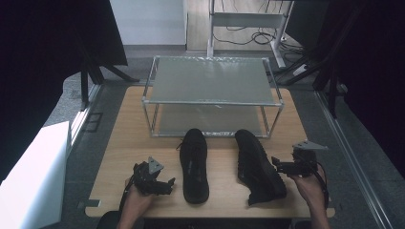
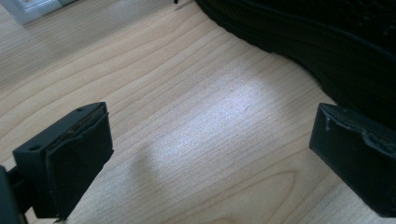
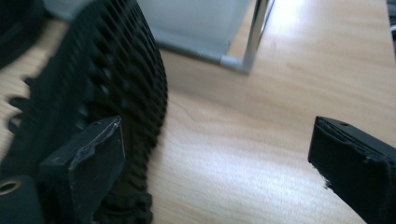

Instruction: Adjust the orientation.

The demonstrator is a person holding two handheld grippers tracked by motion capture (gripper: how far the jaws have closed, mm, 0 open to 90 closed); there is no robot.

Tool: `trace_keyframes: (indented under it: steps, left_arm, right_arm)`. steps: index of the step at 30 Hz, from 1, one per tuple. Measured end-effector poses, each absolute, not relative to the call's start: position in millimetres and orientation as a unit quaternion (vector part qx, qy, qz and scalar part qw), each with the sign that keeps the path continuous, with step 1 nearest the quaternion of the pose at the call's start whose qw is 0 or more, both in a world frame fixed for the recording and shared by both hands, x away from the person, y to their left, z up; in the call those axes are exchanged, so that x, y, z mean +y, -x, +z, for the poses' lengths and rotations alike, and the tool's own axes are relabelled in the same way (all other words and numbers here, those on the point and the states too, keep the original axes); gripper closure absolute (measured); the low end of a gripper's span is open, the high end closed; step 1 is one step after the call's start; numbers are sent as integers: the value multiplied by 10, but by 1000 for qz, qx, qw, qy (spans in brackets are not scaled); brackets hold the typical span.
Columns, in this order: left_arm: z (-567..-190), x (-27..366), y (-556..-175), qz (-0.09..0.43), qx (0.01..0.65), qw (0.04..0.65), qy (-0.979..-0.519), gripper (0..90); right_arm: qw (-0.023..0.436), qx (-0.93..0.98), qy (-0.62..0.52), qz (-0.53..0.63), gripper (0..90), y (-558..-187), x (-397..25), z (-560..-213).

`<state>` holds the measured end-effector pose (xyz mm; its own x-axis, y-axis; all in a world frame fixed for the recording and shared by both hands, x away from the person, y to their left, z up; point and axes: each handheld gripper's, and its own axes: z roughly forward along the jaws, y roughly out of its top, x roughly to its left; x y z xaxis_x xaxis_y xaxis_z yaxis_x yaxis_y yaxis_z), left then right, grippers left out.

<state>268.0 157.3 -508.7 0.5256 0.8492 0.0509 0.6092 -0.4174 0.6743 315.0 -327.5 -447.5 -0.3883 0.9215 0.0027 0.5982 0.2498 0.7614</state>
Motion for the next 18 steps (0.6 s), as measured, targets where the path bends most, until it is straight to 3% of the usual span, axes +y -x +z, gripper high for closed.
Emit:
trace_keyframes:
  steps: [7, 18]
  left_arm:
    - [-5099, 1555, -2679, 197, 442, 301, -822, 0]
    - [-5102, 1546, -2674, 196, 440, 297, -824, 0]
  right_arm:
    - [195, 761, -485, 383, 4, -3168, -3139, -4400]
    - [203, 741, -516, 379, 0, -3199, -3269, -4467]
